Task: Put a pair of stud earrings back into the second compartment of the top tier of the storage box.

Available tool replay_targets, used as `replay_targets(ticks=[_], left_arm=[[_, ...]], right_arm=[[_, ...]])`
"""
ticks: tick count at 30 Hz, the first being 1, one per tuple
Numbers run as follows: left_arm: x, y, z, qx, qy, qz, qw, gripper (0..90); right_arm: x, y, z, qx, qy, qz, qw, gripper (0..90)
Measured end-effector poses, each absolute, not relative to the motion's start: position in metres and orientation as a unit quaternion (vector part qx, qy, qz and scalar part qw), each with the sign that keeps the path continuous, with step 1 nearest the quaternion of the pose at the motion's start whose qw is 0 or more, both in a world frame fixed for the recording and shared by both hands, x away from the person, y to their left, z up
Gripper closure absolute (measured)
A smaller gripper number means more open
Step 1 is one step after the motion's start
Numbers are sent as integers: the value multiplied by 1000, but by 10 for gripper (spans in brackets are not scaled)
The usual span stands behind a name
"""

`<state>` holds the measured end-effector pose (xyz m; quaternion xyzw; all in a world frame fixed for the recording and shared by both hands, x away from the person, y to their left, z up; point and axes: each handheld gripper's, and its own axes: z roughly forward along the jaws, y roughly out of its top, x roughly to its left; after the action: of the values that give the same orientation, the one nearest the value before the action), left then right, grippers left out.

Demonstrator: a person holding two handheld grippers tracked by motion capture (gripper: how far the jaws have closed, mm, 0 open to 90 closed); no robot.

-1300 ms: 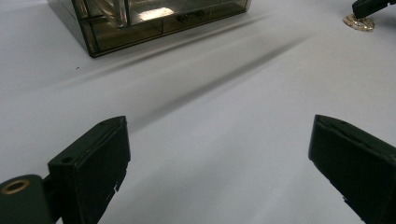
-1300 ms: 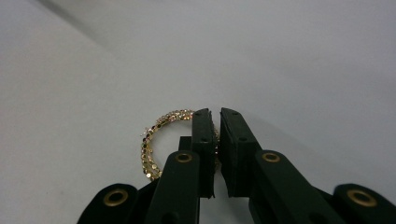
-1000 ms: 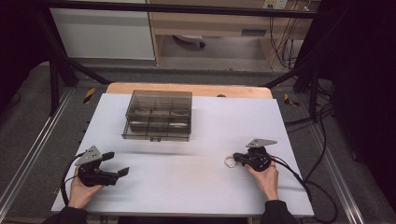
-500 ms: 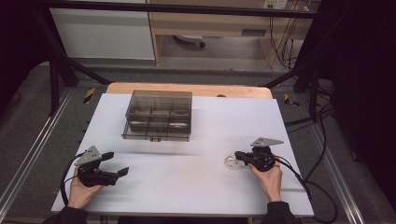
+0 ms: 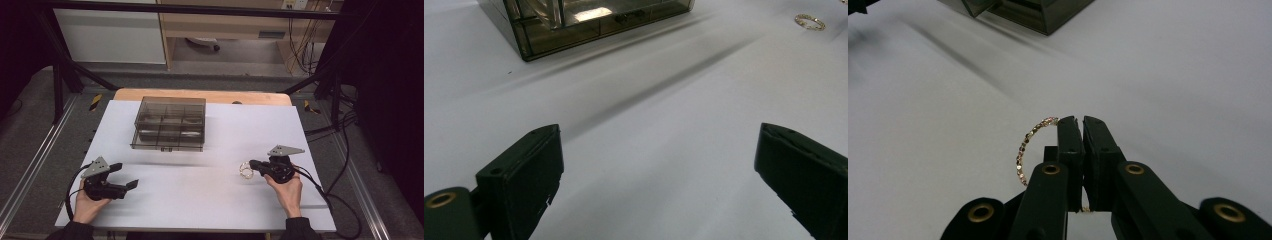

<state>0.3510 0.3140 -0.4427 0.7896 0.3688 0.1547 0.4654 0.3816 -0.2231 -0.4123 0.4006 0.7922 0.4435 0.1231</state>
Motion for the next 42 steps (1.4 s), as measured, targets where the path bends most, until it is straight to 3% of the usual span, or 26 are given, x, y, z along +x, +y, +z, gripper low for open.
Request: replay_targets(ticks=[42], left_arm=[[350,313,-443,790,369,154,464,55]], right_arm=[[397,-114,-344,332,796,493,118,872]])
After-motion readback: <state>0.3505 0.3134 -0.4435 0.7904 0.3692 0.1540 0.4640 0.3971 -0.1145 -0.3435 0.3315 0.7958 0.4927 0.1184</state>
